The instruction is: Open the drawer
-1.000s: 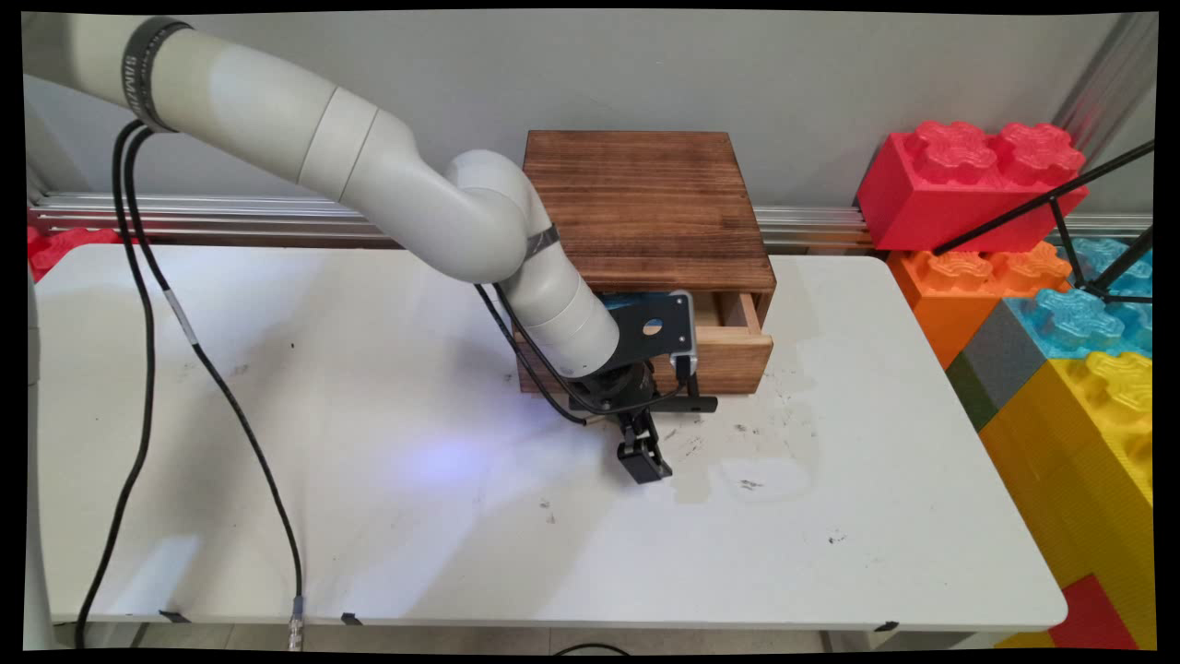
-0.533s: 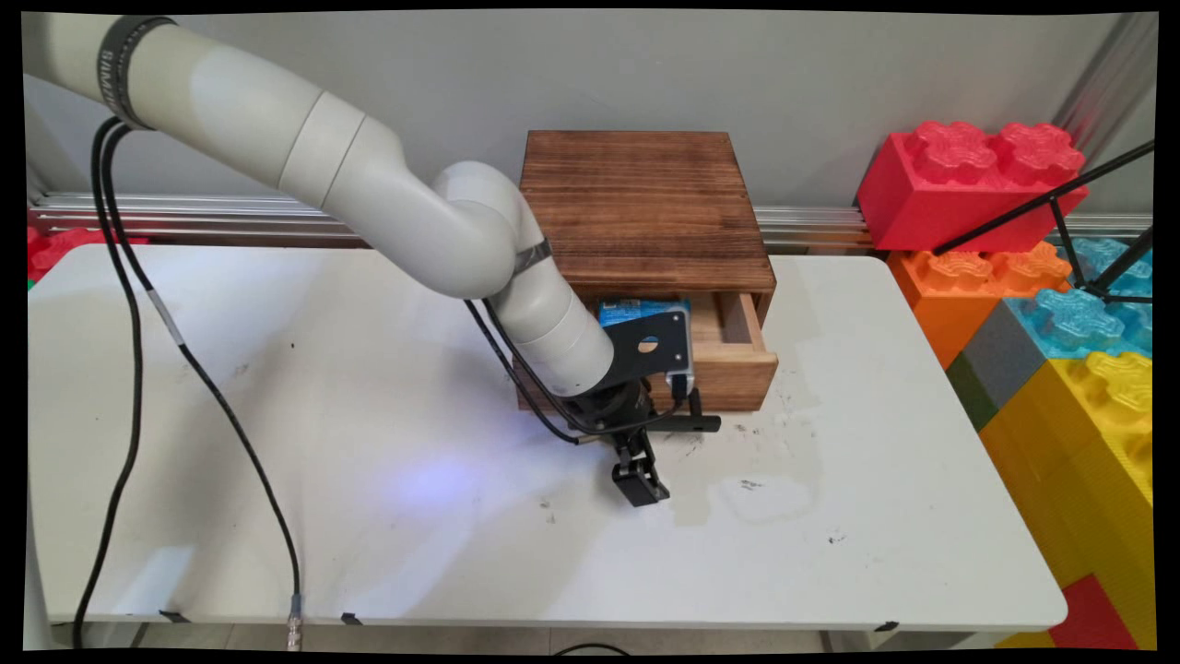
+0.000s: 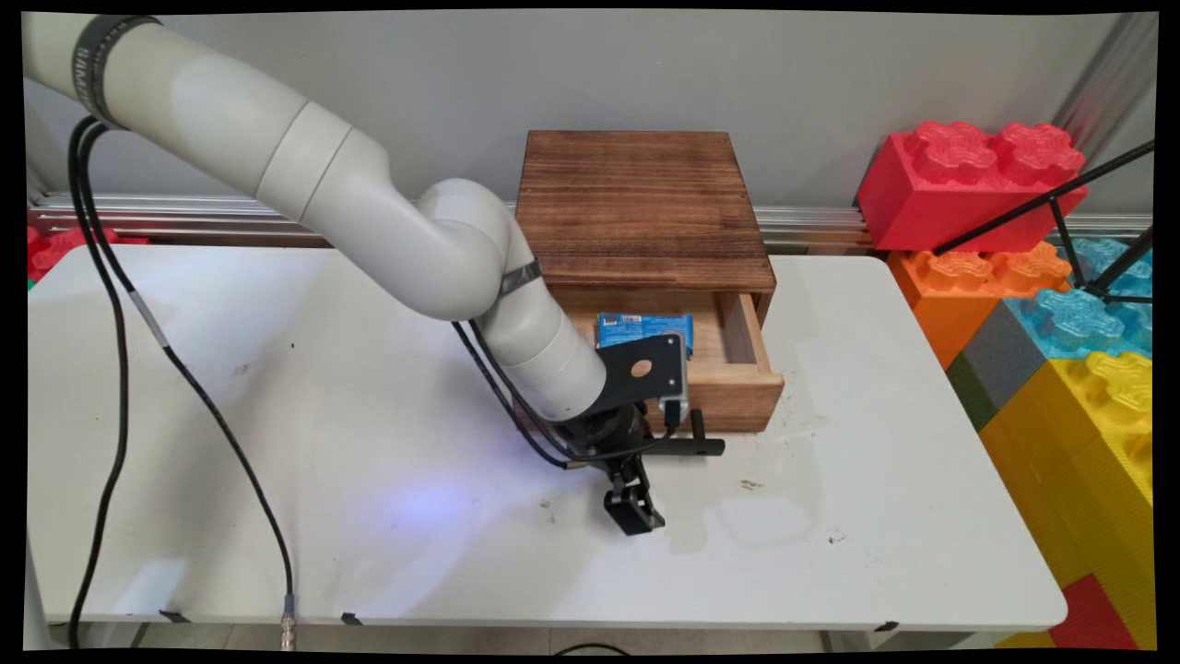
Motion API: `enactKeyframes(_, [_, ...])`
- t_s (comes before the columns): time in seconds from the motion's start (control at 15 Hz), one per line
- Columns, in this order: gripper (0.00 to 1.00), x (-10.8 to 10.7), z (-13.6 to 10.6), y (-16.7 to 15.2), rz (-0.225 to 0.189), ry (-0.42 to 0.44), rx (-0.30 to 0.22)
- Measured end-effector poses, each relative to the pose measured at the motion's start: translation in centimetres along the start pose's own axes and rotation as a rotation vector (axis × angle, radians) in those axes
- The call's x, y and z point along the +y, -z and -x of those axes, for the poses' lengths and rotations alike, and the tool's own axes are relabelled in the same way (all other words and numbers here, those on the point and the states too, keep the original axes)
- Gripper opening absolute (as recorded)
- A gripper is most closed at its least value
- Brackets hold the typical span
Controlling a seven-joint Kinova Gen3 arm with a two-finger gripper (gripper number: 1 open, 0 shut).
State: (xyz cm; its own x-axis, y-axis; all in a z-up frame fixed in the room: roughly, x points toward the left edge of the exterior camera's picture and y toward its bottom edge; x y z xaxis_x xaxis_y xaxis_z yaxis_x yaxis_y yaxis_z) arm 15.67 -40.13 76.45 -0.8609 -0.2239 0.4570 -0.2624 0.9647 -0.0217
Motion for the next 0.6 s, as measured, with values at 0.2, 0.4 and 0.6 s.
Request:
enactKeyframes(0.2, [1.00,1.1,0.2,0.2,0.013,-0.002,0.004])
enactKeyframes(0.4, [1.00,2.1,0.3,0.3,0.021,0.003,0.007])
enactKeyframes(0.6, [1.00,2.8,0.4,0.4,0.026,0.013,0.008])
